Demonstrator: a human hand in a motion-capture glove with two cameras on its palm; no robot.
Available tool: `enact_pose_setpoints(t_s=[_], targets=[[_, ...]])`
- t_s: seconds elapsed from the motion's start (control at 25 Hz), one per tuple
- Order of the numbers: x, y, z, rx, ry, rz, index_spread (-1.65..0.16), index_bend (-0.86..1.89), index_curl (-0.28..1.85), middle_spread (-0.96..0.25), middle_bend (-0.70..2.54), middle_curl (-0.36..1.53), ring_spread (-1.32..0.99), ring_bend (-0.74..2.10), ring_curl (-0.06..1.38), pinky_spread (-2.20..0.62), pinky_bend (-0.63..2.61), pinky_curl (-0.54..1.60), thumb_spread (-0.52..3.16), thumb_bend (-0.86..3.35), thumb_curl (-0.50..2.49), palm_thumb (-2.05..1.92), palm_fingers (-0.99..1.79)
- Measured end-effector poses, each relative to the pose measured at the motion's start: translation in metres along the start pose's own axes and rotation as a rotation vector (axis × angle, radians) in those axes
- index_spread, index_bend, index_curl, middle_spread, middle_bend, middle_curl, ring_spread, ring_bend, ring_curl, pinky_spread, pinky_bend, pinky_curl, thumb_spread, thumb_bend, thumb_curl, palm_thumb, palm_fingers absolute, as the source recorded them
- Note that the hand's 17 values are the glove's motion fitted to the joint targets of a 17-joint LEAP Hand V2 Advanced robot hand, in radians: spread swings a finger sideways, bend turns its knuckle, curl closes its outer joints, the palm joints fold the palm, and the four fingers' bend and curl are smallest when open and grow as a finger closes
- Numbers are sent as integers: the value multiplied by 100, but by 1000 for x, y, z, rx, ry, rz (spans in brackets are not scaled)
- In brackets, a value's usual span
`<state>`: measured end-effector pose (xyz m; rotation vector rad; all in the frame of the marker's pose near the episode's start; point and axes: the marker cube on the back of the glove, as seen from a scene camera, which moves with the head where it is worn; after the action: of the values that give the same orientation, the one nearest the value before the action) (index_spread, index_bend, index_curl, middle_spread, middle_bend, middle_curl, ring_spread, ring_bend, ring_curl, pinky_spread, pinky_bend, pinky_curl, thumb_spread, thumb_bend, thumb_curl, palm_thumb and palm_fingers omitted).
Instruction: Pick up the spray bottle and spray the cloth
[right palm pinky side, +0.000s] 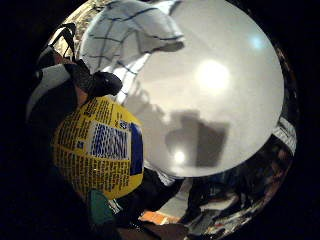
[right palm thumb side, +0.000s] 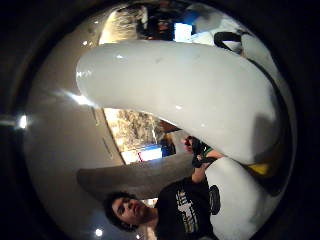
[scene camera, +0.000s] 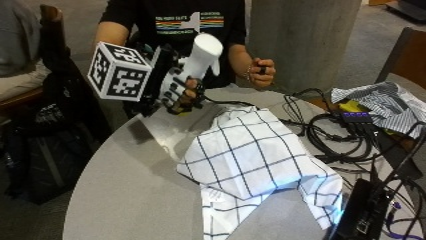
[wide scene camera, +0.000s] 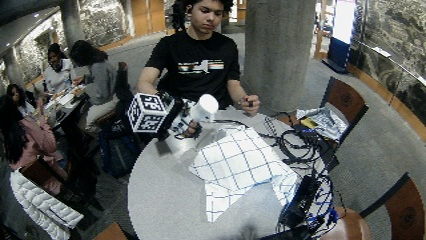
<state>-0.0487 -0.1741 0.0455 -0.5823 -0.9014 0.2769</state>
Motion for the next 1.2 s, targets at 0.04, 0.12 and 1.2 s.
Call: enact_pose_setpoints(t_s=[0.04,0.12,1.2], targets=[[-8,6,9,13,-25,-59,-17,16,43,-3,29,47,-1,36,38,4,33,36,85,-3,55,84,113],[-24,17,30,33,-78,-181,-17,17,43,-3,28,47,-1,34,38,5,33,36,86,-3,54,84,111],[-31,-17,203,11,-110,-406,-21,-9,34,-1,18,46,0,31,40,14,34,39,87,-6,43,70,73]])
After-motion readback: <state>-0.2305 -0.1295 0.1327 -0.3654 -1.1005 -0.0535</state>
